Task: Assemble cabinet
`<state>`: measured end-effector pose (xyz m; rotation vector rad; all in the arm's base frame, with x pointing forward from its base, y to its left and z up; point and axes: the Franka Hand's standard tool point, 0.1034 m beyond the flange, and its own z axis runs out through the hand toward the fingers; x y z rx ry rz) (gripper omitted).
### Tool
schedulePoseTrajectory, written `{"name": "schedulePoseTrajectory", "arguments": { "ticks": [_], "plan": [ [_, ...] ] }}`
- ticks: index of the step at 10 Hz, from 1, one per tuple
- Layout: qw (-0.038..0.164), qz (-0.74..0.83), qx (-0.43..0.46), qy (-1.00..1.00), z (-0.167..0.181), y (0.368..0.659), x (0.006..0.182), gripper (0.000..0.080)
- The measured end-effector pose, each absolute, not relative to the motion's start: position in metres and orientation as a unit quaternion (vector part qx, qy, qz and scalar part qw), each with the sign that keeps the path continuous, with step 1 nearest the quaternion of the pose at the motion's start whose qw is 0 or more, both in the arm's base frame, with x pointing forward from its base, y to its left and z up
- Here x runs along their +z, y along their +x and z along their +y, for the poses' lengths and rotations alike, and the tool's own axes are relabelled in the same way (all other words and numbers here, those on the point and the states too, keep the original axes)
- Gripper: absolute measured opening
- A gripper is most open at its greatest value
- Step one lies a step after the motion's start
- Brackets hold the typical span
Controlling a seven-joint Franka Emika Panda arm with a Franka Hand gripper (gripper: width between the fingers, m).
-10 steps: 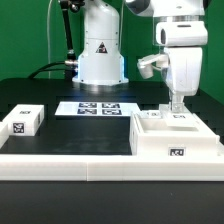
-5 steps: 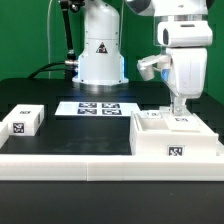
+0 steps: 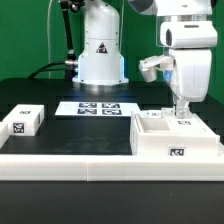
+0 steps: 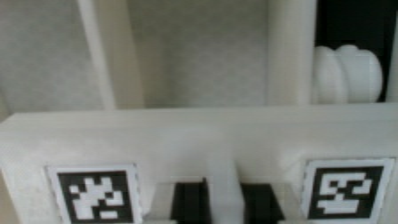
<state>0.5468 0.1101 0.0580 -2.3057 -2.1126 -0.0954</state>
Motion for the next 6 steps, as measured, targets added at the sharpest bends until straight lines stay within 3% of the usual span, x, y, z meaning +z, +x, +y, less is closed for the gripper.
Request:
{"name": "schedulePoseTrajectory", "arguments": {
  "ticks": [3, 6],
  "plan": [
    [0.004, -0.674, -0.036, -0.738, 0.108, 0.571, 0.058, 0.0071],
    [0.014, -0.674, -0.017, -0.738, 0.108, 0.576, 0.057, 0.0071]
  ]
}}
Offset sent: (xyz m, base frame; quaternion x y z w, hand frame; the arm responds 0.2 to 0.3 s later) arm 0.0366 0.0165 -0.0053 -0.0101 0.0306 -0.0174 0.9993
